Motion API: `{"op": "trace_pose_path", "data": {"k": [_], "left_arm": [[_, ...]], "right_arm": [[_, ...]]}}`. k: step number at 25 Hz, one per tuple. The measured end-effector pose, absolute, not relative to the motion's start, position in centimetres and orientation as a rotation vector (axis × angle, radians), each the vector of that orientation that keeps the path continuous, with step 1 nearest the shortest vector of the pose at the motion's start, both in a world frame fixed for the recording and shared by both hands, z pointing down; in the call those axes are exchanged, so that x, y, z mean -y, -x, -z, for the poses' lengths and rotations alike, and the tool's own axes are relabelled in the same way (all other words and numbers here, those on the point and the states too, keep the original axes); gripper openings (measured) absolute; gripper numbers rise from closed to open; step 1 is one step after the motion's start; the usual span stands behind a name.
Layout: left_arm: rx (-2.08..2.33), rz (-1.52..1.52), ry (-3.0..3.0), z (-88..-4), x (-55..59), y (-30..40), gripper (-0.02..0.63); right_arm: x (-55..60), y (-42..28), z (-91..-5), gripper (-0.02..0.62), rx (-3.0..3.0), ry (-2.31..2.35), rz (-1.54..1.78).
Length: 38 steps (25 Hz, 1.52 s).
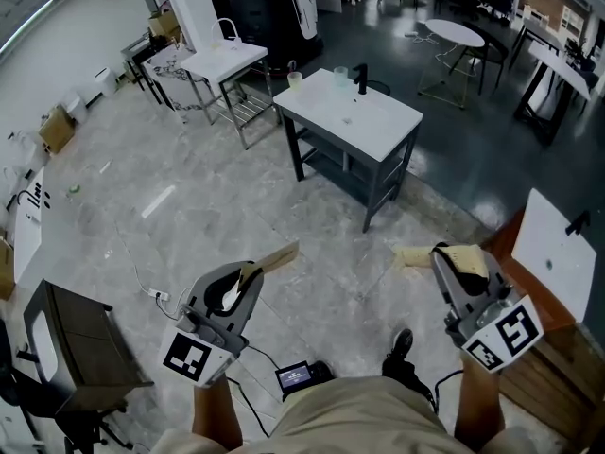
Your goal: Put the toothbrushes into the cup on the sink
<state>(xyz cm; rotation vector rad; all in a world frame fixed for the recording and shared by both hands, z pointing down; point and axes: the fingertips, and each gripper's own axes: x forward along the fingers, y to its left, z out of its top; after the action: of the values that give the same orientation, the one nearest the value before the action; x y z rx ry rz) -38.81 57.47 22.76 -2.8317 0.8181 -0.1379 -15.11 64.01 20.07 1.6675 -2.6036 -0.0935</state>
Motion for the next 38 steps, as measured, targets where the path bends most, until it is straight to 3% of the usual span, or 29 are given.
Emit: {"op": "trace_pose_path", "data": {"k": [6,14,19,27,38], "left_arm": [[-0.877,0.171,2.789,-22.0,-55.6,32.2,0.055],[-0.954,0.234,2.749,-22.9,-52.1,16.1,0.054],[-0.99,0.252,2.718,-22.2,-50.5,9.4,0.055],[-1.029,0.326,2.682,-21.6,-49.3,4.9,0.054],[-1.089,0.309,2.695,-23.1,-41.5,6.6,0.054]], "right_arm": [[-61.7,6.0,-19.6,0.021,2.618,-1.701,0.111],[-57.7,-10.8,-20.3,0.021,2.662,-1.657,0.108],[-55.6,-17.5,-19.8,0.021,2.698,-1.607,0.104],[-53.1,-22.0,-20.1,0.021,2.771,-1.567,0.086],[-45.1,-21.1,-21.7,0.021,2.766,-1.545,0.051]]}}
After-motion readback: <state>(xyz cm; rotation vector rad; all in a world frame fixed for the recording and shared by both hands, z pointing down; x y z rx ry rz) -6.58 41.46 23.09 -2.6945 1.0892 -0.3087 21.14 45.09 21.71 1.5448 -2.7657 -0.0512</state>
